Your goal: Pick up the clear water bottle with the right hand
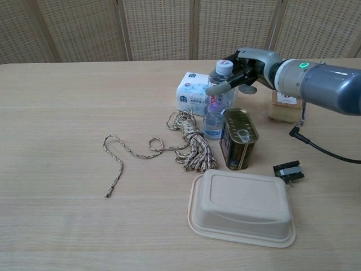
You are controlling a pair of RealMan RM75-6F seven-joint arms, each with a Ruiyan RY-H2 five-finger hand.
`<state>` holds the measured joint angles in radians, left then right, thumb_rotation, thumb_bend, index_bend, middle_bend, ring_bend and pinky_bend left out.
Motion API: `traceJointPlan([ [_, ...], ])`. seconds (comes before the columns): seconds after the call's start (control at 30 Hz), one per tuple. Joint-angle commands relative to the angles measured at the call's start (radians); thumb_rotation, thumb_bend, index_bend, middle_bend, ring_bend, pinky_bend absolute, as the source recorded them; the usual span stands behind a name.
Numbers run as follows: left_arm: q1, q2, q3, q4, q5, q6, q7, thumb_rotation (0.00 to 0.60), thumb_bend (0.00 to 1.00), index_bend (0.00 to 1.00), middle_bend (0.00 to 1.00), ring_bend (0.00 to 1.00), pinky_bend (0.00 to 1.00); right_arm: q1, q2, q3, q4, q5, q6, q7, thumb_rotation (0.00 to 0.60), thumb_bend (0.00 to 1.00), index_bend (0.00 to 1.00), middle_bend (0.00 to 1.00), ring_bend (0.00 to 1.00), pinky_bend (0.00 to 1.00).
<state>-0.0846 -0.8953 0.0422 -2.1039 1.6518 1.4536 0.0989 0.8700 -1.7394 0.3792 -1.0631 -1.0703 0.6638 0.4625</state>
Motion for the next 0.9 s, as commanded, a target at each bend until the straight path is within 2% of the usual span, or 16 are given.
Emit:
traceJointPlan([
  [0.03,-0.002,-0.002,-0.001,-0.001,0.0,-0.004,0.003,0.6,0.15,0.0,0.0,0.0,0.0,-0.011,0.011,0.004,-0.002,-0.007,0.01,0.012,0.6,0.15,0.72,0.79,0.89,0.98],
  [0.3,-0.014,-0.011,-0.007,-0.007,-0.006,-0.021,0.017,0.6,0.15,0.0,0.0,0.0,0.0,-0.044,0.083,0.032,-0.07,-0.033,0.055,0.05,0.6,0.16,0.73,0.8,0.9,0.98],
  [0.6,-0.026,-0.027,-0.011,-0.009,-0.014,-0.04,0.031,0.6,0.15,0.0,0.0,0.0,0.0,-0.056,0.192,0.1,-0.208,-0.028,0.105,0.057,0.6,0.16,0.73,0.8,0.9,0.98],
  [0.9,-0.024,-0.031,-0.006,-0.002,-0.013,-0.04,0.024,0.6,0.15,0.0,0.0,0.0,0.0,-0.032,0.286,0.174,-0.299,0.005,0.131,0.027,0.6,0.16,0.73,0.8,0.9,0.98],
])
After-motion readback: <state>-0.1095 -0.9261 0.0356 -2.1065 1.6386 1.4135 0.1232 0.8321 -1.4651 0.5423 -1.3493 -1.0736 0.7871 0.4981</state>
